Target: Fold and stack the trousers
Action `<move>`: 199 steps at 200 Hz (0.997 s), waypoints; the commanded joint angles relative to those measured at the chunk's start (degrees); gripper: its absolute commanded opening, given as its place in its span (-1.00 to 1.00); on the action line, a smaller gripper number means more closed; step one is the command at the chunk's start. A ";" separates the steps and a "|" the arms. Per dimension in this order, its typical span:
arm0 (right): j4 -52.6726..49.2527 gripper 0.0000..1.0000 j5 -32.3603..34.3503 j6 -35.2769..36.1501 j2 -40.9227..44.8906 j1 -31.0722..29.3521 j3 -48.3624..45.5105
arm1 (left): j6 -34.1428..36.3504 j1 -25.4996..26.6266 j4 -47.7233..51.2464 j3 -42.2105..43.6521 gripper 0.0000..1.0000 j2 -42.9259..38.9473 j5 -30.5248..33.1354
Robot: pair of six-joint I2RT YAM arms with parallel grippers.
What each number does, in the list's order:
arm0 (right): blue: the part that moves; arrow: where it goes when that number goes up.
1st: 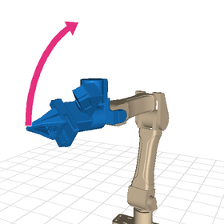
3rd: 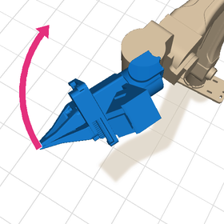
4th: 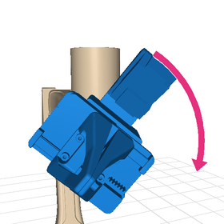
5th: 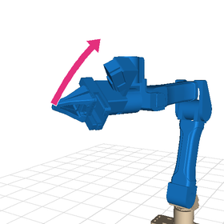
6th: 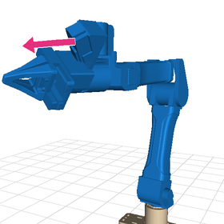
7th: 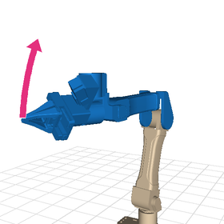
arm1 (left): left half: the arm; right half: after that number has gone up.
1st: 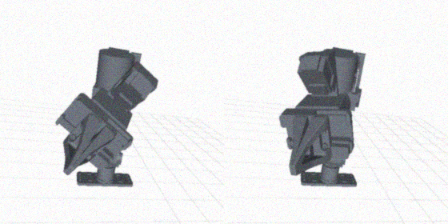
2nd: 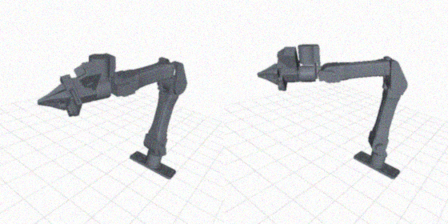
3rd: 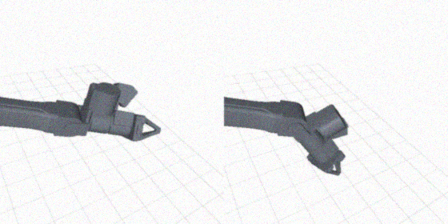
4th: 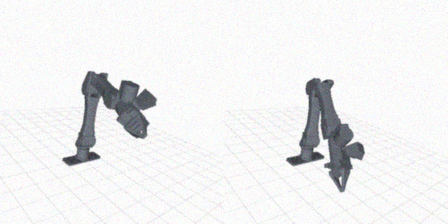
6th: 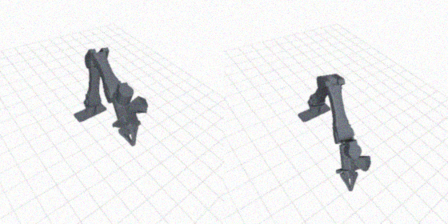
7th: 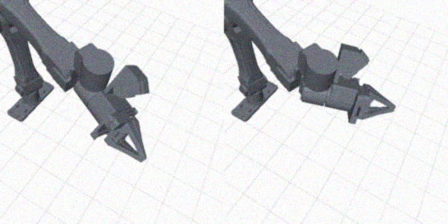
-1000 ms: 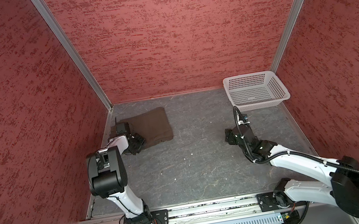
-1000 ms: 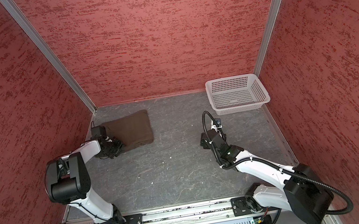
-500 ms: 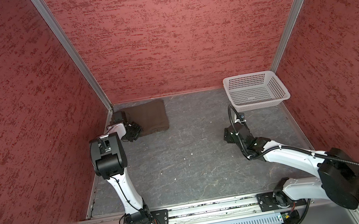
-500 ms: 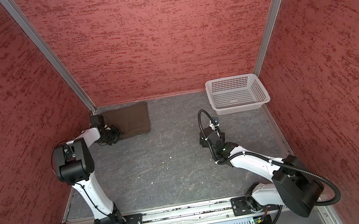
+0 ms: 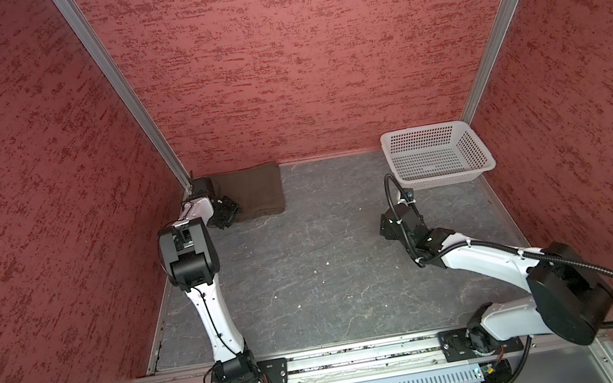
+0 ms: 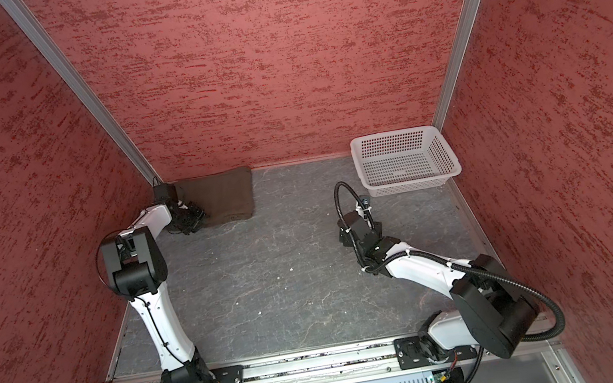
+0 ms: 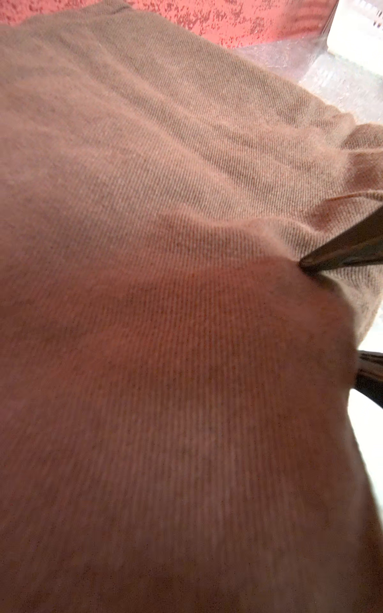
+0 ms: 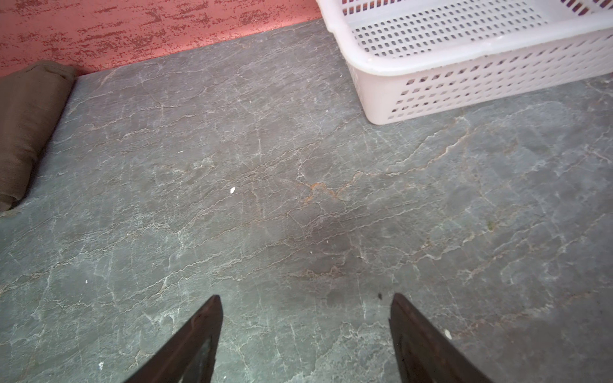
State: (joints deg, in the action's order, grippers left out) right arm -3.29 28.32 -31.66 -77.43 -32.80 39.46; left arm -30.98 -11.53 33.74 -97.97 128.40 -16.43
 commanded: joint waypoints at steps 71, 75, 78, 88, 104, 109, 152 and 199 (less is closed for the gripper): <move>-3.24 0.61 3.72 3.91 2.33 1.79 3.01 | 3.18 -0.03 0.33 3.71 -0.13 -6.70 5.05; -3.61 0.61 4.32 4.53 2.57 1.84 3.34 | 3.36 0.01 0.19 4.29 -0.12 -8.14 5.94; -3.91 0.62 4.83 4.99 2.80 1.91 3.68 | 3.38 0.08 0.10 4.82 -0.11 -9.28 6.64; -5.19 0.66 6.35 6.51 3.47 1.95 4.65 | 3.47 0.26 -0.10 6.63 -0.03 -13.16 8.82; -6.82 0.82 8.69 8.58 5.28 2.03 6.03 | 3.24 0.54 -1.01 9.90 1.00 -20.98 12.27; -7.50 0.95 9.51 9.10 5.97 2.03 6.48 | 2.88 0.67 -1.34 10.98 0.99 -23.28 13.20; -8.64 0.98 12.55 14.16 15.57 3.50 7.00 | 0.96 4.48 -8.60 24.01 0.99 -47.17 21.65; -7.05 0.98 11.36 19.42 30.63 6.69 3.25 | 1.97 8.20 -14.10 36.74 0.99 -67.96 26.46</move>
State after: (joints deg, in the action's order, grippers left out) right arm -10.55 38.00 -16.78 -52.29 -27.55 44.80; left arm -29.65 -3.40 21.87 -66.02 65.84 5.61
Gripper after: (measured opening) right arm 0.989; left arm 0.994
